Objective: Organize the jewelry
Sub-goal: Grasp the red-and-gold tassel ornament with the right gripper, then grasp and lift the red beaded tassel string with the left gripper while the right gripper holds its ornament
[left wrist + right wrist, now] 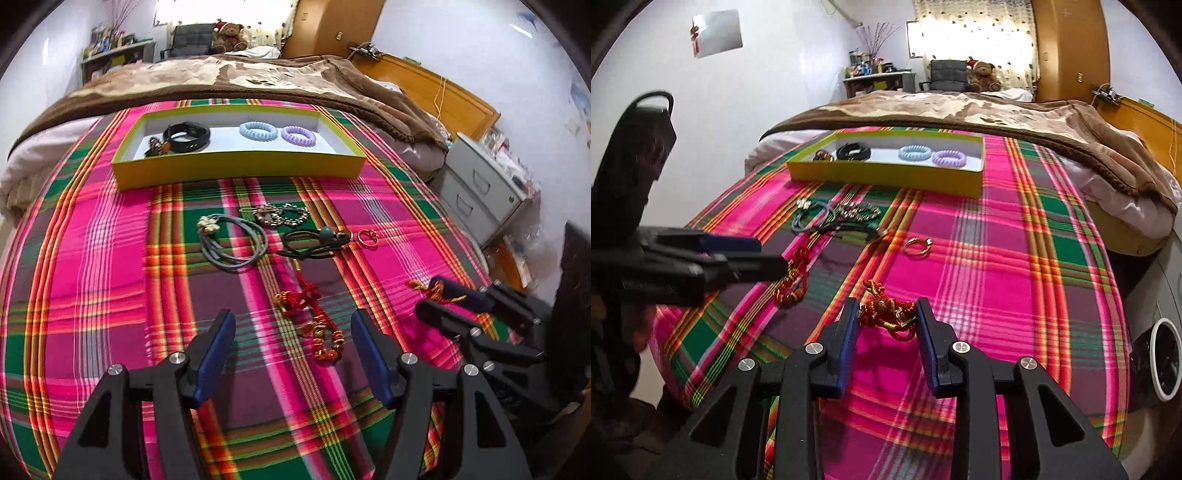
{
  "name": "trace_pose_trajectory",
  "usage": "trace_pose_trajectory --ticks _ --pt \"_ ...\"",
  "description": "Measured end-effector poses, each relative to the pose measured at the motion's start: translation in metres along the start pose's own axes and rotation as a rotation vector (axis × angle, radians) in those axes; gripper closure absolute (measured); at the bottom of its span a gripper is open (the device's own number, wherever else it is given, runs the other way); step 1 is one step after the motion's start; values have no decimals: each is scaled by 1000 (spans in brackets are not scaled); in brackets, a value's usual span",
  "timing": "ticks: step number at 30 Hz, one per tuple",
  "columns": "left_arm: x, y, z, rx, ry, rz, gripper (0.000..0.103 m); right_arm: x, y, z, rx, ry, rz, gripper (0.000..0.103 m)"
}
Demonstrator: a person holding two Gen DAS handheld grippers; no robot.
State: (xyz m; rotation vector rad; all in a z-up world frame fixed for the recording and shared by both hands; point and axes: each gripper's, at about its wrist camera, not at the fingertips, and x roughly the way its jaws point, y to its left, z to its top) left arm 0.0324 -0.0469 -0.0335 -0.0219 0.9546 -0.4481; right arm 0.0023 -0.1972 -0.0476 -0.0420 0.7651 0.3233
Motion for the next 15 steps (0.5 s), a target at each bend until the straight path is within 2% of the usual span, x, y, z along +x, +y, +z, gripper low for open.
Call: trace_pose_trajectory --ticks 3,7,10,14,15 --pt "8 -7 -1 28 20 17 36 -2 -3 1 5 -6 -3 71" --pt "16 -16 -2 78 11 105 36 -2 -8 1 24 -9 -5 71" --pt "18 -16 1 68 12 117 36 -2 -10 1 33 -14 -7 71" --pt "20 -24 -3 112 9 163 37 0 -12 2 39 -14 -7 71" --pt "20 -23 -3 111 6 159 41 1 -12 2 40 -14 -6 71"
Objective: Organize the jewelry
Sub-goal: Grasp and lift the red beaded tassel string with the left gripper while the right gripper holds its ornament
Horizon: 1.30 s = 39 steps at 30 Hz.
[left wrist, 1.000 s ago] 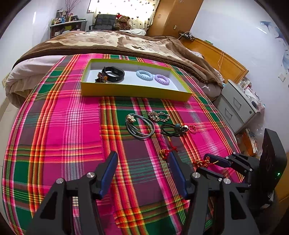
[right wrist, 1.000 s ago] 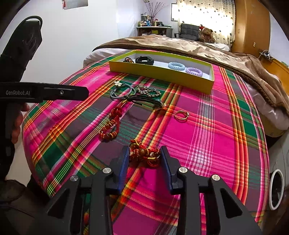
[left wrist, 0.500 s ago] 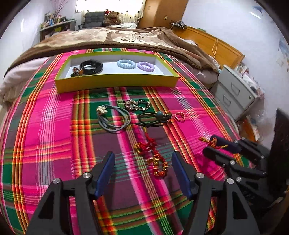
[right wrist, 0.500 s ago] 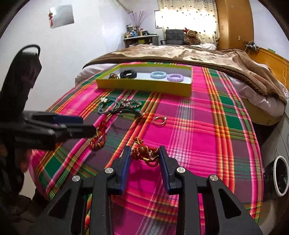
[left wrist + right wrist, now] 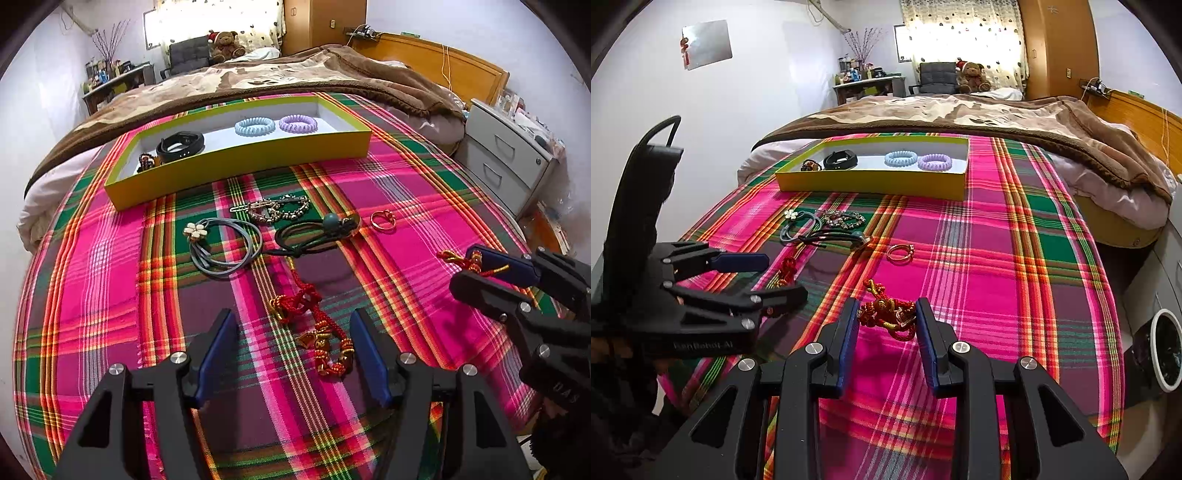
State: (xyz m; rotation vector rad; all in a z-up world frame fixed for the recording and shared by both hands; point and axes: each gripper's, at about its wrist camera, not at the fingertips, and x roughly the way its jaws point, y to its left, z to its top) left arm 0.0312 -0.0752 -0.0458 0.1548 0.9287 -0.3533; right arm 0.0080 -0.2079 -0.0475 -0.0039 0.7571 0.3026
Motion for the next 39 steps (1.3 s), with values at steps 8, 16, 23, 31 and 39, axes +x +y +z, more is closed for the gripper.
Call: trace_pose_trajectory --ticks 8,16,23,31,39 --pt "-3 13 1 -18 -15 -2 80 4 4 1 -1 3 7 71" --pt "-4 22 0 -36 -23 -15 94 6 7 2 -1 10 6 71" --pt "-11 28 0 -45 -38 -21 94 4 8 6 2 1 -1 71" --pt "-23 39 10 -67 -72 -32 94 0 9 19 11 -28 -9 71" --pt "-31 53 28 -90 -115 -51 94 1 10 37 11 -48 -24 71"
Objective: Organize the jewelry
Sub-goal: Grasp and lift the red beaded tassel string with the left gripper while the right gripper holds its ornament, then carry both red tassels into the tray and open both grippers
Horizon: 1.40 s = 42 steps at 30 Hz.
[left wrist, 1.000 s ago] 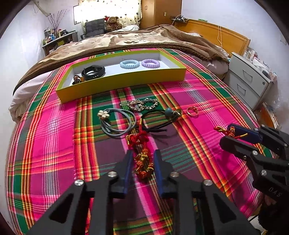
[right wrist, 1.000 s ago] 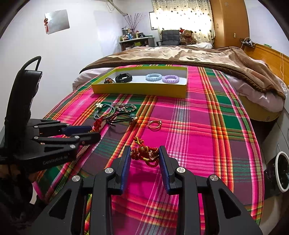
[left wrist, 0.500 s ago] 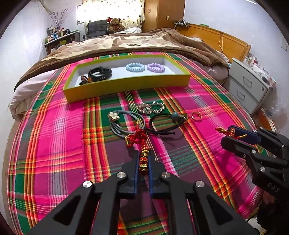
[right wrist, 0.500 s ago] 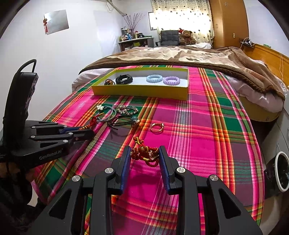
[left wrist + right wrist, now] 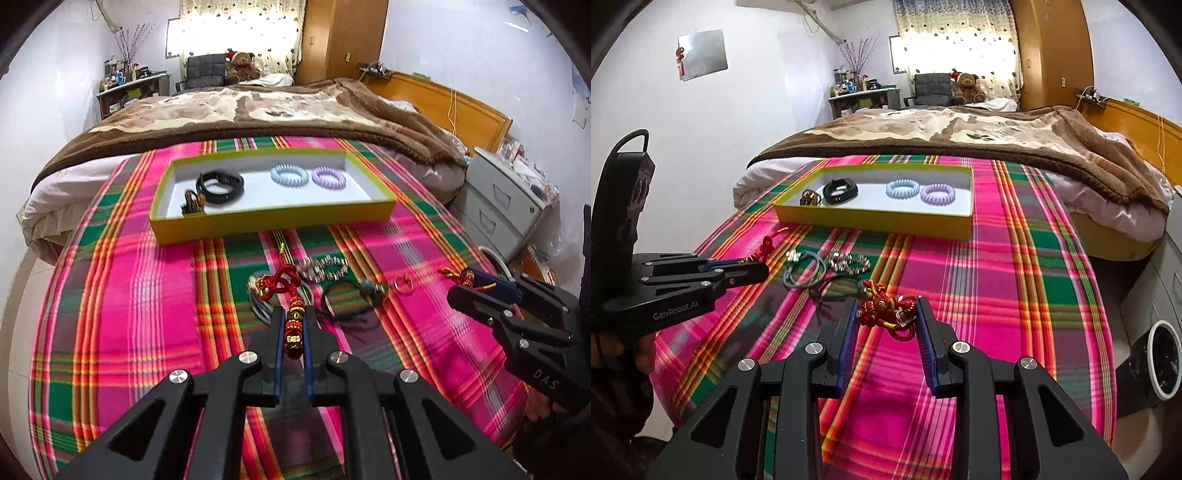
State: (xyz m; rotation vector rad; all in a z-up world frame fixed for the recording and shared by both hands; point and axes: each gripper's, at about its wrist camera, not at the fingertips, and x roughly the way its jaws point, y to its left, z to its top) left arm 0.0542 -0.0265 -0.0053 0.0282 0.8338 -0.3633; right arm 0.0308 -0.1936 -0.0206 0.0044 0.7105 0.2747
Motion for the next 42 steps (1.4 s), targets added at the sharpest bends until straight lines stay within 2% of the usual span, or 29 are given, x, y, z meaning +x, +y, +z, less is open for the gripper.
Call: trace_pose_trajectory --ticks 7,12,21,31,42 --pt "1 11 29 -4 -35 -7 94 7 -4 24 4 -19 -14 71" --pt "12 17 54 -20 -46 -39 94 19 -12 42 4 -22 -31 71" --pt "44 24 90 -32 -30 -62 94 50 -28 74 10 -11 -63 71" --pt "93 31 124 -34 23 -71 94 101 -45 102 -8 64 -87 71" --pt "131 40 136 -62 71 -56 94 140 -52 107 -1 150 -72 71"
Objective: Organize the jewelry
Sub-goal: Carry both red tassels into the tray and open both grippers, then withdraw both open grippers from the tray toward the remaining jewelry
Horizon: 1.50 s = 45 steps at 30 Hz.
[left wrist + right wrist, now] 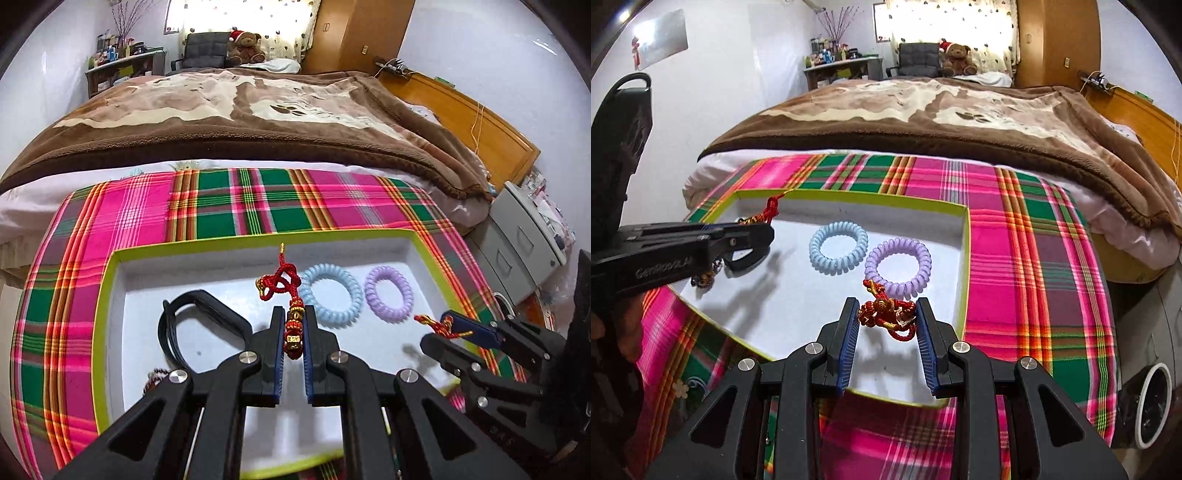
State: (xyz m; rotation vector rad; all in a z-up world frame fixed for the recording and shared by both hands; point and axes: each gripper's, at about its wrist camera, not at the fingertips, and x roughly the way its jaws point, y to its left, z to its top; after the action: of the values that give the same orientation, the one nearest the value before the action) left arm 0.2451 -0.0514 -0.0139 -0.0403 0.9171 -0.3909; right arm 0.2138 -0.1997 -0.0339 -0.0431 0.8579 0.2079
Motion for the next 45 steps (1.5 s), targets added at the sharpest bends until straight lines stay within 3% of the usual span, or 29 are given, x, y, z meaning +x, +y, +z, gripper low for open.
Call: trace_pose_trajectory --ticks 3,7,9,23,28,33,38,45 --pt "7 3 3 -7 6 11 94 5 -1 0 -9 19 -9 71" --pt "10 -2 1 40 -1 92 94 11 -4 1 -3 43 -15 71" --pt "13 1 1 13 16 54 94 11 -4 1 -9 42 -19 71" --pt "24 3 1 0 40 66 93 15 1 3 -41 50 -51 71" --pt "24 2 2 -6 42 34 81 15 0 4 -35 48 -48 71" --pt "25 -1 2 -2 42 37 77 15 -1 4 -26 43 -42 69" --pt "24 0 2 -8 43 29 72 14 0 5 -17 36 -20 59" --pt "20 -3 -1 -4 36 26 62 11 1 5 -2 23 -23 58"
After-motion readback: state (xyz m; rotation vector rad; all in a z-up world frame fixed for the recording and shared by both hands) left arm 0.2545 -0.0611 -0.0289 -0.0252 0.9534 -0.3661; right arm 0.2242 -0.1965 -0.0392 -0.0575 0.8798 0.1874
